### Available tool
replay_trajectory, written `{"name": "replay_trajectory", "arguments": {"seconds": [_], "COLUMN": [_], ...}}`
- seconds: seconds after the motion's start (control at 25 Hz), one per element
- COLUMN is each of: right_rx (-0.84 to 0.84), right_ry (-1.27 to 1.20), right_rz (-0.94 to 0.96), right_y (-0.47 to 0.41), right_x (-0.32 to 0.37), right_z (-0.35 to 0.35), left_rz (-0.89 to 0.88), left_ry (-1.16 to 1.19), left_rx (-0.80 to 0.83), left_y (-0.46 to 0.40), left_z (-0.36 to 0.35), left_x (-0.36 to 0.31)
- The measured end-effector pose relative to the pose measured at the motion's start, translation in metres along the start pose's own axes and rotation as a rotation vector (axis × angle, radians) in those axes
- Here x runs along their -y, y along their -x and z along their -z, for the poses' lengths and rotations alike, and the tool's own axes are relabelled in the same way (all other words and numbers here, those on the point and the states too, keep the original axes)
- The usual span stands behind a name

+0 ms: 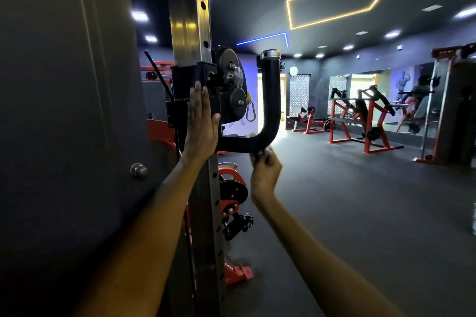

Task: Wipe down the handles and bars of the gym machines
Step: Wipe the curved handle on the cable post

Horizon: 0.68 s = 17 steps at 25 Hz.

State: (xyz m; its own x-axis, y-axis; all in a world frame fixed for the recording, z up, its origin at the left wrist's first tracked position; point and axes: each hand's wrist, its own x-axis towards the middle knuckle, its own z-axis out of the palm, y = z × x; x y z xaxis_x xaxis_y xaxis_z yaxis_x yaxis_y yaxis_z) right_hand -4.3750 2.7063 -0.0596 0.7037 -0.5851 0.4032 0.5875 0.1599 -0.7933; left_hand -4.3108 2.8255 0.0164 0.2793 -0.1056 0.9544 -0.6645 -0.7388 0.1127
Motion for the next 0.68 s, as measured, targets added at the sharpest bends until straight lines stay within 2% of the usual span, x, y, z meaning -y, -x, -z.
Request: {"name": "replay_trajectory", "arguments": {"seconds": [0.2,0.4,0.6,0.68], "right_rx": [0.259,0.329,0.322,0.366], "right_ry": [-0.460,-0.675,-0.672,-0.425], "right_rz": [-0.457,-0.622,-0.711,-0.591], "right_y": [0.006,-0.008,-0.016,-0.022], "right_x": [-0.011,0.023,0.054,0.051], "right_z": [-0.041,0.005,0.059,0.081], "left_rz": [-0.033,0.011,0.040,0.078], "left_ry": [0.016,0.020,-0.004,-0.006], "left_rx": [-0.026,-0.026,0.080,0.139], "left_y": [0.002,0.003,0.010,0.014], "left_z": [-0.002,0.000,0.009,0.016], "left_x": [0.003,-0.003,-0.005,-0.007]}}
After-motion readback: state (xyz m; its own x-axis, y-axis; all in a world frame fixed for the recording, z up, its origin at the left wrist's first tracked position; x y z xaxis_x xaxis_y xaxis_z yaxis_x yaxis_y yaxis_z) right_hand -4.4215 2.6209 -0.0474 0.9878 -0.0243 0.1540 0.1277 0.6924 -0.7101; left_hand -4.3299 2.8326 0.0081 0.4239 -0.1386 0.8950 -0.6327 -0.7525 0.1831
